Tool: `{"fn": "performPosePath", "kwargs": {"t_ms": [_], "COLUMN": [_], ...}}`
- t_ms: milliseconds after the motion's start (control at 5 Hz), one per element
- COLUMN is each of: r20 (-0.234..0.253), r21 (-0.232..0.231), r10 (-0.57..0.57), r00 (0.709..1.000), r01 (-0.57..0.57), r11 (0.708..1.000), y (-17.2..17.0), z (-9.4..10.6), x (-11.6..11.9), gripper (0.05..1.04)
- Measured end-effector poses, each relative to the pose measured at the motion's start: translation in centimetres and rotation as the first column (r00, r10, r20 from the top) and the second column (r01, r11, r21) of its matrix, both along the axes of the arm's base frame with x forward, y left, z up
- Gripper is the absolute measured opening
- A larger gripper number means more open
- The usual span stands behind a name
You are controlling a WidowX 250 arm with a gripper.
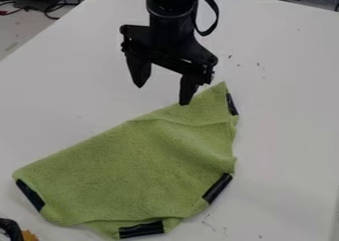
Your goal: Unfold the cloth from the right to top left
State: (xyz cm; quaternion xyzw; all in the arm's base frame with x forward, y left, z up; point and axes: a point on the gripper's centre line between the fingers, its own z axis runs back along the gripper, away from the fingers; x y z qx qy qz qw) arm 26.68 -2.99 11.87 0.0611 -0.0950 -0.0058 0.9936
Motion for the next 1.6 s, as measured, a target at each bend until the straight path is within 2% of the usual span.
{"fn": "performPosePath", "kwargs": {"t_ms": [200,400,800,1000,1200,1400,1600], "r20": [-0.027,-0.049,-0.049,-0.049,-0.054,-0.068,-0.063], "r21": [0.006,0.027,0.022,-0.014,-0.027,-0.031,-0.058], "r10": [0.007,0.002,0.045,0.079,0.093,0.087,0.093], "r00": [1.000,0.999,0.998,0.996,0.994,0.994,0.994], "r01": [-0.007,-0.001,-0.044,-0.080,-0.095,-0.089,-0.097], "r11": [1.000,1.000,0.999,0.997,0.995,0.996,0.994], "y": [0.0,-1.7,-6.4,-7.7,-7.9,-8.1,-8.3], "z": [-0.8,-1.5,-2.0,-4.2,-7.2,-9.2,-10.3], "x": [-0.2,-0.6,-2.3,-3.0,-3.3,-3.3,-3.6], "gripper": [1.001,1.001,1.001,1.001,1.001,1.001,0.980]}}
